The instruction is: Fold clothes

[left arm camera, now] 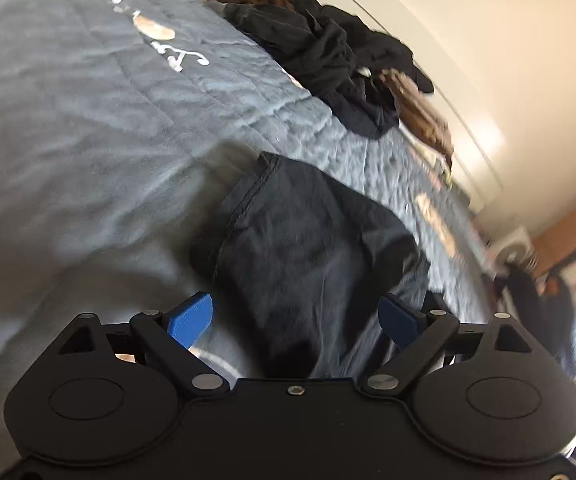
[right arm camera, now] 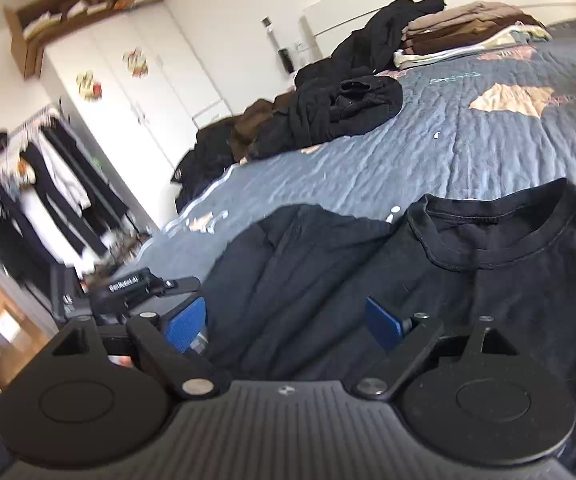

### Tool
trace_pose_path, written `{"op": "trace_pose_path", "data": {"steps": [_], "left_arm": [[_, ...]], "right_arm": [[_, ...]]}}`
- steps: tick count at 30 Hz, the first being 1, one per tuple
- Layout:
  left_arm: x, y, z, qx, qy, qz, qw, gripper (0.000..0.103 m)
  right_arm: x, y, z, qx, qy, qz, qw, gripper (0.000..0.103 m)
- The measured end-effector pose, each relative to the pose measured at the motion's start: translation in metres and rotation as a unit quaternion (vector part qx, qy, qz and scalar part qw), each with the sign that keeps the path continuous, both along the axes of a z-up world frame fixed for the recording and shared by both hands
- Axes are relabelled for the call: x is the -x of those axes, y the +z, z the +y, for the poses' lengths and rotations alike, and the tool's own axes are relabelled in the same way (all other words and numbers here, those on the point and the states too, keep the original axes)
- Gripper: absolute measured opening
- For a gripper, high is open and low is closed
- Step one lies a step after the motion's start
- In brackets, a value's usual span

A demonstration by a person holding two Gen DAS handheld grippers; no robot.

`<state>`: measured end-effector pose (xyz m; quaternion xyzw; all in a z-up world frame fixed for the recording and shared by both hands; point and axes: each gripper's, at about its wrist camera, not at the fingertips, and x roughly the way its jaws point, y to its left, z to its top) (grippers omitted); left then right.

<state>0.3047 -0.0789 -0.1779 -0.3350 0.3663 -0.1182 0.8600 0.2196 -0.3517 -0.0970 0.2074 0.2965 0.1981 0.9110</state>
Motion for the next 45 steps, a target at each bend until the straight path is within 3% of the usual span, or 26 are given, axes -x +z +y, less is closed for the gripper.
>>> {"op": "trace_pose_path", "data": {"steps": [2,8,13,22,24,26,29,35,40,43,45], "left_arm": [[-0.004,-0.003,0.000,0.002,-0.002,0.004,1.0000,0.078],[-0.007,-0.003,-0.007,-0.020,-0.007,-0.004,0.9998,0.074],[-0.009,-0.005,0.001,-0.013,0.013,0.003,0.9998,0.073],[-0.015,-0.012,0.005,0.005,0.020,0.004,0.9998,0.073],[-0.015,-0.012,0.003,-0.001,0.016,-0.002,0.9999,0.066],[-0.015,-0.013,0.001,-0.009,0.014,-0.004,0.9999,0.041],[-0.014,-0.011,0.003,-0.015,0.017,-0.007,0.9997,0.032],[-0.008,0.014,-0.007,-0.039,-0.009,-0.061,0.9974,0.022],[0.001,0.036,-0.035,-0.066,-0.072,-0.125,0.9874,0.016],[0.012,0.053,-0.063,-0.107,-0.116,-0.174,0.9720,0.016],[0.024,0.066,-0.088,-0.147,-0.158,-0.209,0.9540,0.016]], "right_arm": [[-0.002,-0.002,0.002,0.000,0.006,0.002,1.000,0.087],[-0.003,-0.007,0.008,0.022,0.014,0.007,1.000,0.087],[-0.008,-0.006,0.016,0.010,0.042,0.006,0.999,0.087],[-0.008,0.018,0.050,0.071,0.094,-0.015,0.993,0.087],[-0.006,0.019,0.056,0.070,0.099,-0.016,0.993,0.087],[-0.003,0.020,0.062,0.071,0.105,-0.017,0.992,0.087],[0.001,0.021,0.072,0.084,0.111,-0.023,0.990,0.087],[0.006,0.028,0.072,0.094,0.112,-0.028,0.989,0.087],[0.006,0.031,0.063,0.085,0.102,-0.026,0.991,0.087],[0.006,0.034,0.054,0.082,0.096,-0.026,0.992,0.087],[0.006,0.036,0.045,0.079,0.087,-0.025,0.993,0.087]]}}
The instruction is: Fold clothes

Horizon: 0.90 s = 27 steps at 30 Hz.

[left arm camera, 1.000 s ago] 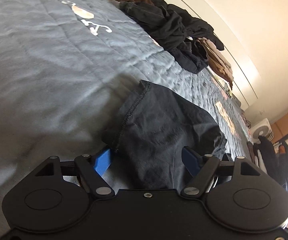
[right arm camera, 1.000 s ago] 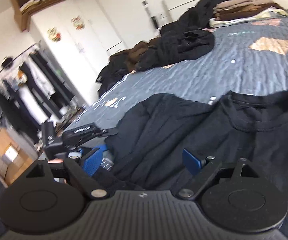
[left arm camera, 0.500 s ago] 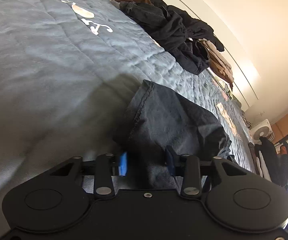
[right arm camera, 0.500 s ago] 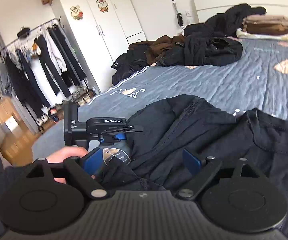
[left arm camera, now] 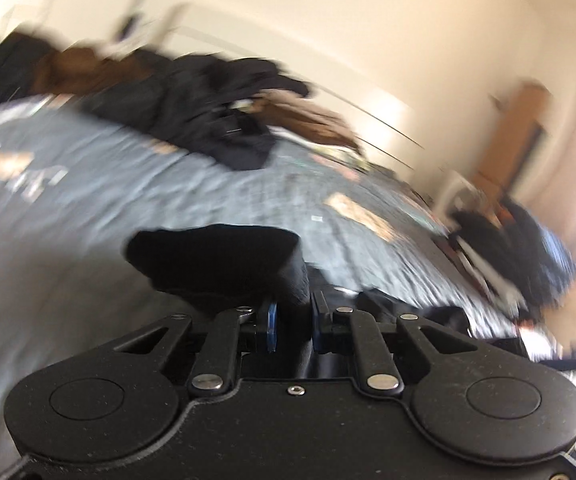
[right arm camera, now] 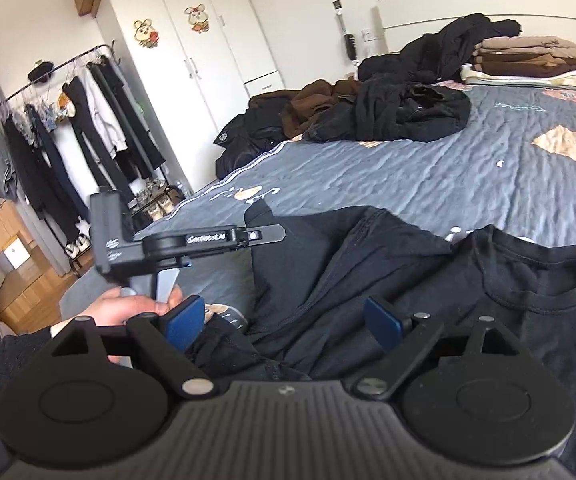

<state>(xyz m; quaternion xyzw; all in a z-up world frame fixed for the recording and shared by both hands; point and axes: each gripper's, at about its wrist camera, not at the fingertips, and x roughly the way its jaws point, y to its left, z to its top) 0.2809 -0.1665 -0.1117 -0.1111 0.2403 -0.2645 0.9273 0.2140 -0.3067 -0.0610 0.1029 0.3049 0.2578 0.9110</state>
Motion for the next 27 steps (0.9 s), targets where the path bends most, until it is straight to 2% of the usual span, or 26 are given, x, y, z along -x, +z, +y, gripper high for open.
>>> {"op": "trace_pose_path", "data": {"steps": [2,5,7,9,10,12,15,16,17,18,19,21,22,23,24,26,27], "left_arm": [[0.016,0.010,-0.032,-0.056,-0.048,-0.040,0.9965,0.014],[0.036,0.014,-0.083,-0.123,-0.127,-0.075,0.9813,0.014],[0.049,0.004,-0.116,-0.163,-0.176,-0.079,0.9676,0.014],[0.058,-0.011,-0.133,-0.185,-0.201,-0.063,0.9600,0.014],[0.061,-0.017,-0.136,-0.189,-0.202,-0.047,0.9597,0.015],[0.066,-0.020,-0.128,-0.179,-0.177,-0.010,0.9678,0.016],[0.070,-0.010,-0.091,-0.126,-0.112,0.021,0.9854,0.021],[0.070,-0.006,-0.075,-0.107,-0.078,0.032,0.9906,0.037],[0.068,-0.002,-0.058,-0.089,-0.038,0.044,0.9944,0.063],[0.067,0.001,-0.039,-0.066,-0.004,0.051,0.9965,0.075],[0.066,0.001,-0.020,-0.041,0.027,0.057,0.9972,0.083],[0.060,-0.001,0.019,0.018,0.083,0.077,0.9934,0.083],[0.054,-0.006,0.038,0.058,0.108,0.098,0.9876,0.083],[0.048,-0.015,0.057,0.111,0.126,0.126,0.9777,0.082],[0.043,-0.028,0.073,0.168,0.142,0.157,0.9627,0.081],[0.036,-0.058,0.097,0.266,0.179,0.207,0.9242,0.080],[0.033,-0.069,0.104,0.298,0.196,0.219,0.9082,0.079]], "right_arm": [[0.000,0.003,-0.011,-0.001,-0.016,-0.004,1.000,0.087],[-0.002,0.008,-0.033,-0.009,-0.040,-0.004,0.999,0.087],[-0.001,0.013,-0.052,-0.018,-0.060,-0.005,0.998,0.087],[-0.001,0.013,-0.065,-0.025,-0.076,-0.005,0.997,0.087],[-0.002,0.013,-0.071,-0.029,-0.084,-0.004,0.996,0.087],[-0.002,0.012,-0.082,-0.036,-0.098,-0.003,0.995,0.087],[-0.005,0.010,-0.085,-0.042,-0.096,-0.003,0.995,0.087],[-0.007,0.008,-0.083,-0.043,-0.092,-0.002,0.995,0.087],[-0.008,0.007,-0.081,-0.044,-0.089,-0.001,0.995,0.087],[-0.010,0.005,-0.079,-0.044,-0.086,0.001,0.995,0.087],[-0.011,0.004,-0.077,-0.045,-0.083,0.002,0.996,0.087],[-0.014,-0.001,-0.071,-0.044,-0.077,0.008,0.996,0.087],[-0.014,-0.003,-0.067,-0.042,-0.074,0.011,0.996,0.087],[-0.014,-0.005,-0.062,-0.039,-0.070,0.014,0.997,0.087],[-0.014,-0.006,-0.058,-0.037,-0.066,0.016,0.997,0.087],[-0.014,-0.008,-0.050,-0.035,-0.056,0.019,0.998,0.087],[-0.014,-0.009,-0.047,-0.035,-0.051,0.021,0.998,0.087]]}}
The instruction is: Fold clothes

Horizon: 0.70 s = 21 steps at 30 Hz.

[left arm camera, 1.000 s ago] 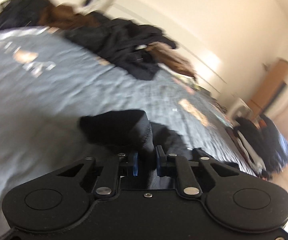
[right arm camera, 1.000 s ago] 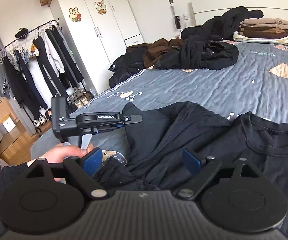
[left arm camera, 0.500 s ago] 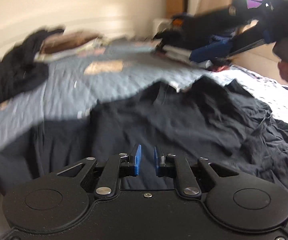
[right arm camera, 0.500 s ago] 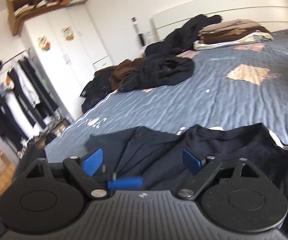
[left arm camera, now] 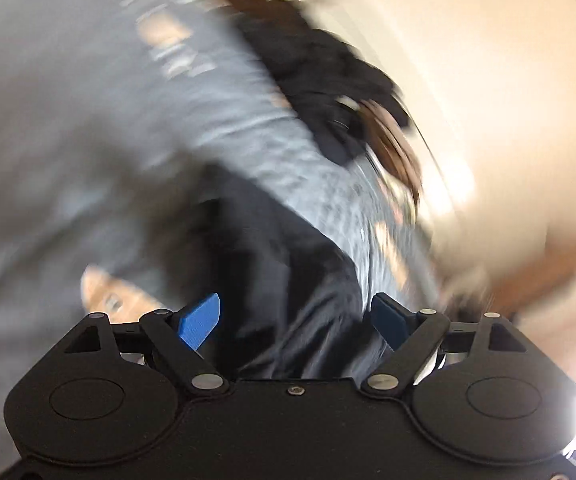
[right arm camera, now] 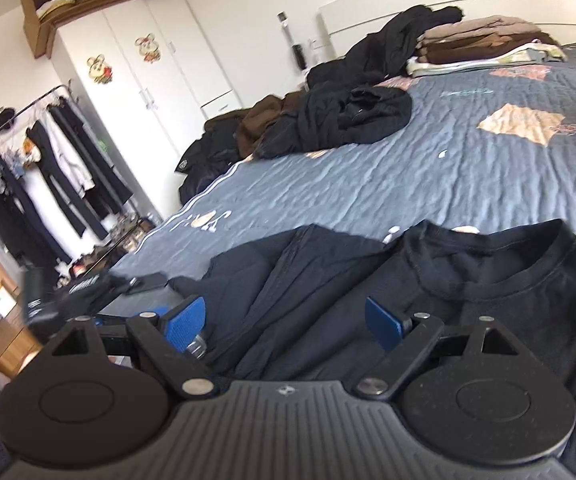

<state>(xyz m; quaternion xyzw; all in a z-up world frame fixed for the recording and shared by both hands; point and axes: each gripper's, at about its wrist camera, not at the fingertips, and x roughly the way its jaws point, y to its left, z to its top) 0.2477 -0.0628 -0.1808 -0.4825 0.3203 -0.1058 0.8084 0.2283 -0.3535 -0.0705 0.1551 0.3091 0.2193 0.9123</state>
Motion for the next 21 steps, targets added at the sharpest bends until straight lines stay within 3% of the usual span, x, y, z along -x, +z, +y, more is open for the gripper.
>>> {"op": "trace_pose_path", "data": {"steps": [3,7,10,15,16,17,19,21], "left_arm": [[-0.013,-0.006,0.006,-0.005,0.017,0.010,0.9998,0.078],[-0.027,-0.007,-0.001,-0.022,0.005,-0.001,0.9997,0.077],[-0.041,-0.020,-0.006,-0.010,0.002,0.025,0.9996,0.077],[-0.057,-0.026,-0.008,-0.009,0.023,0.033,0.9991,0.069],[-0.062,-0.026,-0.010,-0.015,0.019,0.037,0.9990,0.057],[-0.067,-0.026,-0.013,-0.024,0.011,0.042,0.9988,0.037],[-0.075,-0.026,-0.020,-0.045,-0.004,0.051,0.9977,0.021],[-0.077,-0.015,-0.029,-0.096,-0.014,0.030,0.9948,0.015]], "right_arm": [[0.000,-0.003,0.008,-0.002,0.014,0.003,1.000,0.087],[0.000,-0.006,0.013,-0.006,0.027,0.007,1.000,0.087],[-0.001,-0.008,0.014,-0.009,0.029,0.013,0.999,0.087],[0.000,-0.010,0.014,-0.008,0.032,0.015,0.999,0.087],[0.000,-0.010,0.014,-0.010,0.031,0.016,0.999,0.087],[-0.001,-0.010,0.013,-0.010,0.031,0.016,0.999,0.087],[-0.001,-0.010,0.012,-0.010,0.030,0.016,0.999,0.087],[-0.001,-0.009,0.010,-0.010,0.028,0.016,0.999,0.087]]}}
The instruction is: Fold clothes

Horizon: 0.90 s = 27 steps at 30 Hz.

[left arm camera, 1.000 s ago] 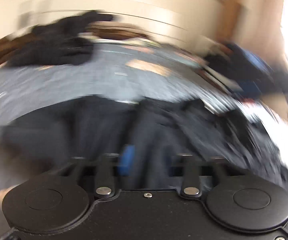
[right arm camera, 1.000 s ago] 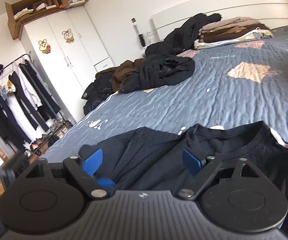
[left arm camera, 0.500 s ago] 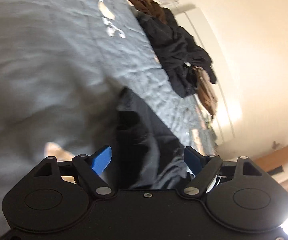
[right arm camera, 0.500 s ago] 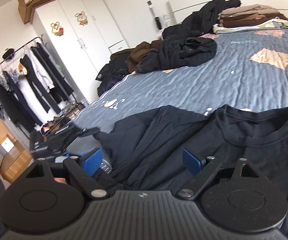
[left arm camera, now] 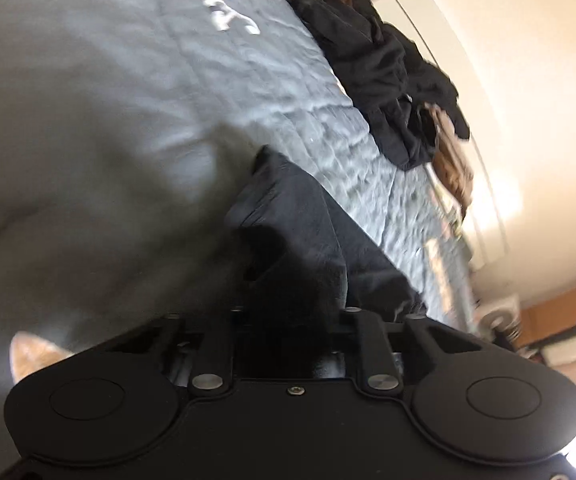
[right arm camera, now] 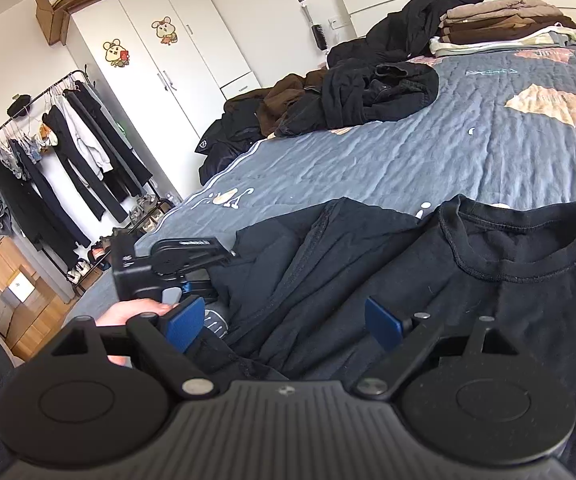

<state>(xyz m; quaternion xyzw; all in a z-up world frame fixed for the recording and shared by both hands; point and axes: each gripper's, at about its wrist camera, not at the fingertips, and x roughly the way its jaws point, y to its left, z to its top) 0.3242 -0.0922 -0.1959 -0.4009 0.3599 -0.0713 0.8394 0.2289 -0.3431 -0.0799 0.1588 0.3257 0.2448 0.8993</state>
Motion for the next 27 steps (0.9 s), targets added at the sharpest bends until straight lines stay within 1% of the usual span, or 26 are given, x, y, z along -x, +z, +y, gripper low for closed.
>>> {"op": "trace_pose_path", "data": {"steps": [2,4,6,7,8,9,10,11,12,13,14,15,16,18,19,20,21,22,24,25,26,27], "left_arm": [[0.002,0.017,-0.013,-0.057,-0.022,-0.038,0.9974,0.011],[0.004,0.034,-0.030,-0.111,-0.048,-0.075,0.9897,0.010],[0.005,0.052,-0.050,-0.165,-0.083,-0.113,0.9762,0.009],[0.006,0.061,-0.065,-0.196,-0.105,-0.135,0.9655,0.009],[0.008,0.069,-0.080,-0.228,-0.131,-0.159,0.9516,0.009],[0.016,0.075,-0.096,-0.260,-0.160,-0.181,0.9350,0.009],[0.024,0.079,-0.114,-0.290,-0.191,-0.202,0.9158,0.009],[0.033,0.083,-0.131,-0.320,-0.222,-0.222,0.8940,0.009],[0.041,0.087,-0.149,-0.348,-0.252,-0.242,0.8698,0.009],[0.049,0.086,-0.168,-0.377,-0.288,-0.255,0.8424,0.009],[0.055,0.083,-0.188,-0.406,-0.326,-0.264,0.8117,0.009],[0.062,0.079,-0.206,-0.427,-0.361,-0.266,0.7850,0.009],[0.067,0.071,-0.222,-0.444,-0.393,-0.262,0.7614,0.009],[0.070,0.047,-0.249,-0.472,-0.450,-0.227,0.7237,0.009],[0.070,0.035,-0.260,-0.482,-0.467,-0.204,0.7126,0.012],[0.068,0.026,-0.263,-0.482,-0.470,-0.182,0.7164,0.013],[0.066,0.019,-0.264,-0.477,-0.469,-0.160,0.7258,0.013],[0.064,0.019,-0.259,-0.461,-0.463,-0.149,0.7421,0.015],[0.061,0.027,-0.242,-0.412,-0.447,-0.135,0.7829,0.021],[0.061,0.036,-0.230,-0.377,-0.441,-0.123,0.8053,0.030],[0.063,0.046,-0.219,-0.346,-0.436,-0.115,0.8225,0.041],[0.068,0.058,-0.210,-0.319,-0.437,-0.120,0.8326,0.046]], "right_arm": [[0.000,0.001,-0.003,-0.002,-0.003,-0.002,1.000,0.087],[0.001,0.003,-0.007,-0.004,-0.007,-0.003,1.000,0.087],[0.001,0.005,-0.011,-0.007,-0.012,-0.006,1.000,0.087],[0.002,0.007,-0.013,-0.009,-0.014,-0.007,1.000,0.087],[0.002,0.009,-0.016,-0.012,-0.016,-0.010,1.000,0.087],[0.003,0.011,-0.019,-0.014,-0.019,-0.013,1.000,0.087],[0.004,0.014,-0.022,-0.016,-0.022,-0.016,0.999,0.087],[0.005,0.017,-0.026,-0.018,-0.026,-0.020,0.999,0.087],[0.006,0.019,-0.030,-0.021,-0.030,-0.024,0.999,0.087],[0.007,0.022,-0.034,-0.024,-0.034,-0.026,0.999,0.087],[0.007,0.025,-0.038,-0.027,-0.039,-0.029,0.998,0.087],[0.008,0.027,-0.042,-0.029,-0.044,-0.032,0.998,0.087],[0.009,0.028,-0.046,-0.030,-0.049,-0.035,0.998,0.087],[0.010,0.030,-0.054,-0.032,-0.059,-0.038,0.997,0.087],[0.010,0.031,-0.057,-0.034,-0.063,-0.039,0.997,0.087],[0.011,0.032,-0.060,-0.036,-0.066,-0.040,0.996,0.087],[0.011,0.032,-0.062,-0.036,-0.068,-0.040,0.996,0.087],[0.011,0.031,-0.064,-0.036,-0.070,-0.040,0.996,0.087],[0.011,0.031,-0.066,-0.035,-0.071,-0.042,0.996,0.087],[0.011,0.031,-0.067,-0.037,-0.071,-0.043,0.996,0.087],[0.010,0.031,-0.068,-0.038,-0.072,-0.043,0.996,0.087],[0.010,0.031,-0.069,-0.039,-0.073,-0.043,0.996,0.087]]}}
